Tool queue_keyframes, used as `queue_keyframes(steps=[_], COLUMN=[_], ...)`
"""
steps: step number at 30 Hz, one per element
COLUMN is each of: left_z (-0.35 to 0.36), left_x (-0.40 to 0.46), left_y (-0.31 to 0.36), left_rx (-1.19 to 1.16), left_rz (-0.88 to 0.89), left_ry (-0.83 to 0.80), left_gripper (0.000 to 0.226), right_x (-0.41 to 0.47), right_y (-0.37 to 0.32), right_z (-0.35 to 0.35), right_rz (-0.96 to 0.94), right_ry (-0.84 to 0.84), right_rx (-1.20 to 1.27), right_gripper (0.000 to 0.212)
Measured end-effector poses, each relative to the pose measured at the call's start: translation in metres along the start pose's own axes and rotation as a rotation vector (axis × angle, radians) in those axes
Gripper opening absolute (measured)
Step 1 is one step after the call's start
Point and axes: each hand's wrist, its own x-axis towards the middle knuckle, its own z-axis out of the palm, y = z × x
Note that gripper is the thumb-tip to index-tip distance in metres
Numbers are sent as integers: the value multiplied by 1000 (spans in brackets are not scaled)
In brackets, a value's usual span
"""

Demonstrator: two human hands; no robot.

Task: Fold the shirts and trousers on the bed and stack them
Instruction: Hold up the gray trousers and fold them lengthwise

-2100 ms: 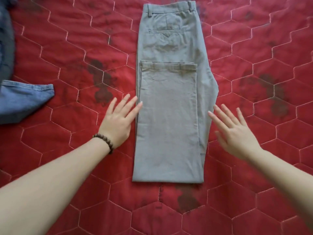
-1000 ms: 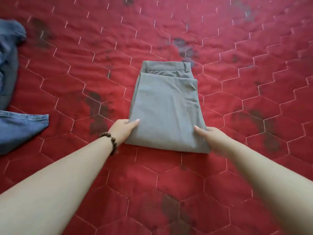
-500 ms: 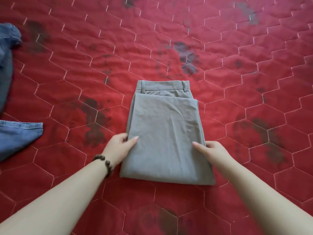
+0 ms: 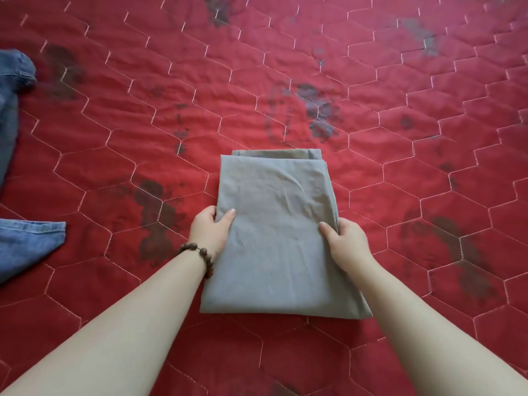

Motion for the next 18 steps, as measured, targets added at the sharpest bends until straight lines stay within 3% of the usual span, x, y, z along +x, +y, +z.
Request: queue_keyframes(steps=[9, 14, 18], left_z=[8, 11, 3], left_x=[3, 5, -3], left_y=[4, 3, 17], left_rx=[27, 21, 262], left_rz=[165, 125, 28], left_ry=[126, 169, 291], left_gripper=[41, 29, 36], right_x=[0, 1, -1], right_y=[-8, -12, -19], right_z=[16, 21, 15], right_rz=[55, 66, 96], right_ry=[215, 247, 230], right_rx=[67, 11, -88], right_gripper=[27, 21, 20])
